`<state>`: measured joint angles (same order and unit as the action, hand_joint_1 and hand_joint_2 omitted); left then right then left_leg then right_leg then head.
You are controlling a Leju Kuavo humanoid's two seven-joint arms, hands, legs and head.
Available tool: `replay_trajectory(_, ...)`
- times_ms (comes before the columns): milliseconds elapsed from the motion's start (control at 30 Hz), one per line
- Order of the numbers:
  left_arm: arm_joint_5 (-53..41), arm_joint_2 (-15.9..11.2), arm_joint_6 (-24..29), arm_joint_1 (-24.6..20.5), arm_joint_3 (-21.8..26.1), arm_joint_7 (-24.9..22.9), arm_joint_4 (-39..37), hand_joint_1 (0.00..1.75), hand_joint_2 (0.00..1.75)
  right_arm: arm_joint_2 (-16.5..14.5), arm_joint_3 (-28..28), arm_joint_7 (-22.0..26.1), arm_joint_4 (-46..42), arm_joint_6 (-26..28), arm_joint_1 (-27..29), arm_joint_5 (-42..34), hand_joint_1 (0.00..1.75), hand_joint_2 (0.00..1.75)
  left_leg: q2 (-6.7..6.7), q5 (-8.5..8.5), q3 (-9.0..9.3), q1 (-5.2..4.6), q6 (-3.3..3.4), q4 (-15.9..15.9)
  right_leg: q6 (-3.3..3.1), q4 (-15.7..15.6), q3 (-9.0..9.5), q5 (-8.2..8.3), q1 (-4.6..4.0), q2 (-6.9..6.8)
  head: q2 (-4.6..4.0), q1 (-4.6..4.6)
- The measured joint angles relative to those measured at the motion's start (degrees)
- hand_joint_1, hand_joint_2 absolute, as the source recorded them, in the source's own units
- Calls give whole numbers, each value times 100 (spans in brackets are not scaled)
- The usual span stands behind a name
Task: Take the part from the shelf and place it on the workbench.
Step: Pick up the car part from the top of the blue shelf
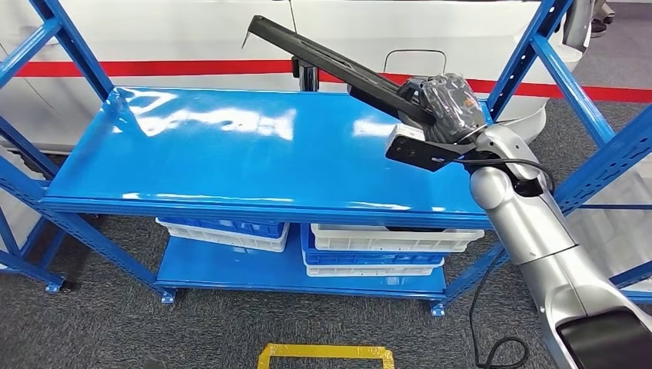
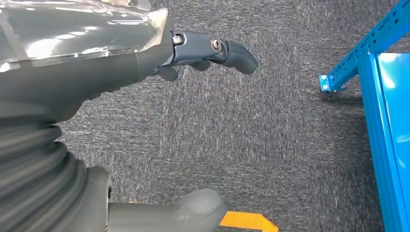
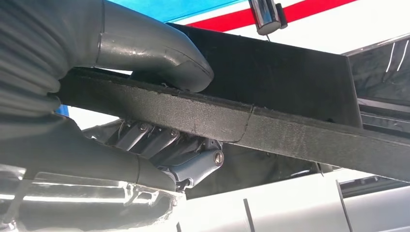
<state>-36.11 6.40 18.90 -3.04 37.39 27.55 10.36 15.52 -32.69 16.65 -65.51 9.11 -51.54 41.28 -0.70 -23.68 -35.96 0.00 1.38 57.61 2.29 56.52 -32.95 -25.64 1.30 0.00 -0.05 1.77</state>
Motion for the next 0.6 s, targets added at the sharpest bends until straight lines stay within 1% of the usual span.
replay_trajectory(100, -117, -3, -8, -3, 10, -129, 0, 0, 175, 21, 13, -33, -12, 26, 34, 43, 175, 175, 3, -2, -4, -3, 7, 6, 14, -9, 2, 9, 5, 0, 1, 3)
replay_trajectory(167, -221, -9, -43, -8, 8, -251, 1, 0, 175, 29, 20, -61, -8, 80, 81, 112, 175, 175, 1, 11, 3, -5, 75, 4, 90, -58, 25, 49, 61, 1, 1, 15)
replay_trajectory(200, -262, -11, -56, -10, 5, -307, 1, 0, 175, 36, 27, -59, 0, 114, 106, 146, 175, 175, 6, 48, 28, 15, 126, -51, 133, -87, 35, 62, 71, 1, 1, 11)
replay_trajectory(233, -292, -6, -67, -11, -2, -354, 2, 0, 175, 46, 39, -43, 14, 157, 130, 167, 175, 175, 16, 97, 64, 33, 176, -126, 156, -71, 24, 34, 78, 1, 1, 2)
replay_trajectory(267, -318, 2, -77, -16, -9, -389, 2, 0, 175, 55, 52, -18, 34, 202, 148, 181, 175, 175, 31, 150, 94, 52, 216, -204, 128, 46, -32, -66, 56, 3, 1, -14)
replay_trajectory(300, -335, 10, -84, -21, -16, -413, 2, 0, 175, 64, 66, 6, 60, 240, 165, 189, 175, 175, 45, 191, 110, 65, 240, -264, 75, 302, -144, -228, 46, 4, 1, -33)
replay_trajectory(333, -350, 18, -89, -26, -23, -433, 2, 0, 175, 72, 79, 27, 88, 269, 191, 191, 175, 175, 52, 211, 104, 58, 251, -279, 17, 655, -295, -418, 49, 5, 1, -41)
replay_trajectory(367, -359, 19, -95, -31, -28, -459, 1, 0, 175, 79, 87, 42, 118, 281, 226, 195, 175, 175, 54, 224, 87, 55, 255, -277, -20, 1040, -451, -589, 47, 7, 1, -46)
replay_trajectory(400, -368, 20, -101, -30, -35, -490, 1, 0, 175, 87, 95, 49, 148, 284, 270, 204, 175, 175, 52, 234, 65, 53, 240, -273, -23, 1332, -561, -690, 49, 6, 1, -48)
replay_trajectory(433, -377, 20, -114, -28, -43, -520, 1, 0, 175, 94, 101, 53, 177, 286, 314, 224, 175, 175, 50, 248, 39, 55, 221, -263, 6, 1438, -581, -705, 57, 5, 1, -47)
replay_trajectory(467, -390, 22, -128, -26, -50, -548, 0, 0, 175, 98, 104, 54, 201, 288, 347, 249, 175, 175, 49, 261, 3, 65, 197, -241, 60, 1321, -492, -636, 75, 3, 1, -48)
replay_trajectory(533, -434, 28, -151, -27, -60, -588, 0, 0, 175, 98, 109, 52, 226, 295, 377, 297, 175, 175, 48, 272, -83, 94, 136, -160, 193, 674, -109, -401, 131, -4, 1, -47)
replay_trajectory(567, -452, 31, -152, -29, -63, -598, 0, 0, 175, 98, 110, 52, 230, 296, 380, 308, 175, 175, 48, 272, -113, 106, 115, -126, 236, 415, 39, -319, 151, -6, 1, -47)
replay_trajectory(600, -463, 31, -152, -30, -65, -604, 0, 0, 175, 98, 111, 52, 230, 297, 380, 312, 175, 175, 48, 269, -130, 111, 101, -105, 258, 276, 120, -282, 163, -8, 1, -48)
